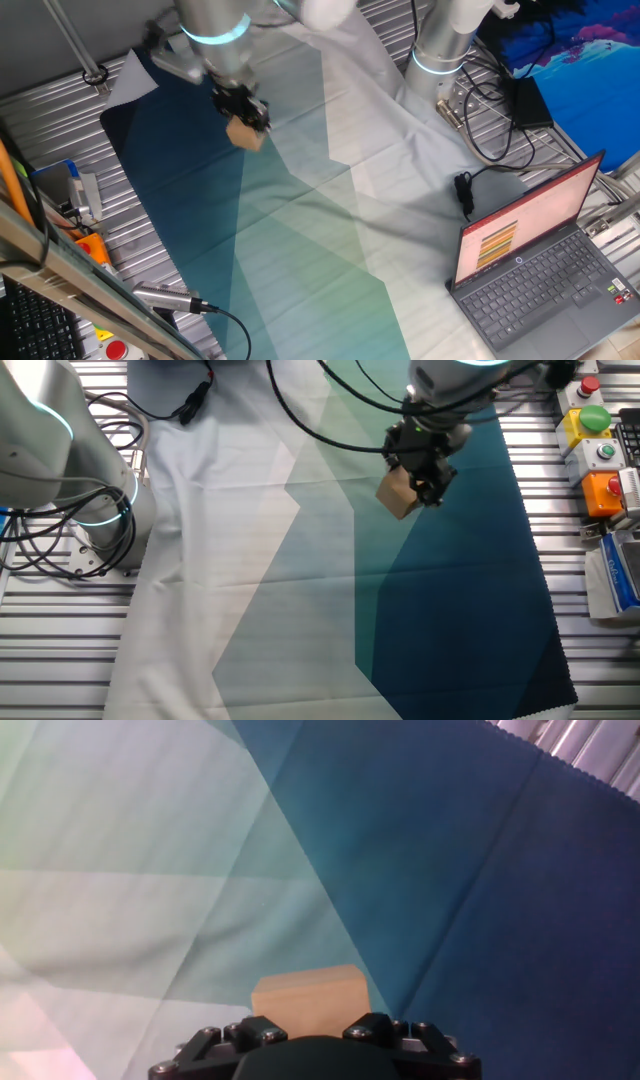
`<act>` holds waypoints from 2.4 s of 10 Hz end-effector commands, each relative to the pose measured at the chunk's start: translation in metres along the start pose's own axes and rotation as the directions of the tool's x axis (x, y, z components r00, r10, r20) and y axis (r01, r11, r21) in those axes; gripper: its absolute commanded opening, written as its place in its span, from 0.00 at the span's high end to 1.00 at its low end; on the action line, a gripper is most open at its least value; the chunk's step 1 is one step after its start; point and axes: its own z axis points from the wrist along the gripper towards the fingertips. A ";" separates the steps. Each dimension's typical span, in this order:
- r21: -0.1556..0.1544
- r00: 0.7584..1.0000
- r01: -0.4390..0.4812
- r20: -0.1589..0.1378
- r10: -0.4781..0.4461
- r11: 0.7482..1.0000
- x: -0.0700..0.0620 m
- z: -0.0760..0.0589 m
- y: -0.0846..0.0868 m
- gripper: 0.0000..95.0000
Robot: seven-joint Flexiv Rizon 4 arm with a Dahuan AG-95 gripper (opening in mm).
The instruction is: Pick up one small block
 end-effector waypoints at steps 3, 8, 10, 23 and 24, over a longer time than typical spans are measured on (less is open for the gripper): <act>-0.018 1.000 0.008 -0.020 -0.008 1.000 -0.001 -0.007 -0.007 1.00; -0.017 1.000 -0.001 -0.022 0.000 1.000 -0.003 -0.005 -0.005 1.00; -0.012 0.999 -0.020 -0.026 0.020 1.000 -0.015 0.002 0.003 1.00; -0.007 0.985 -0.172 -0.019 0.172 0.985 -0.070 0.027 0.070 1.00; -0.007 0.984 -0.179 -0.022 0.179 0.984 -0.075 0.026 0.073 1.00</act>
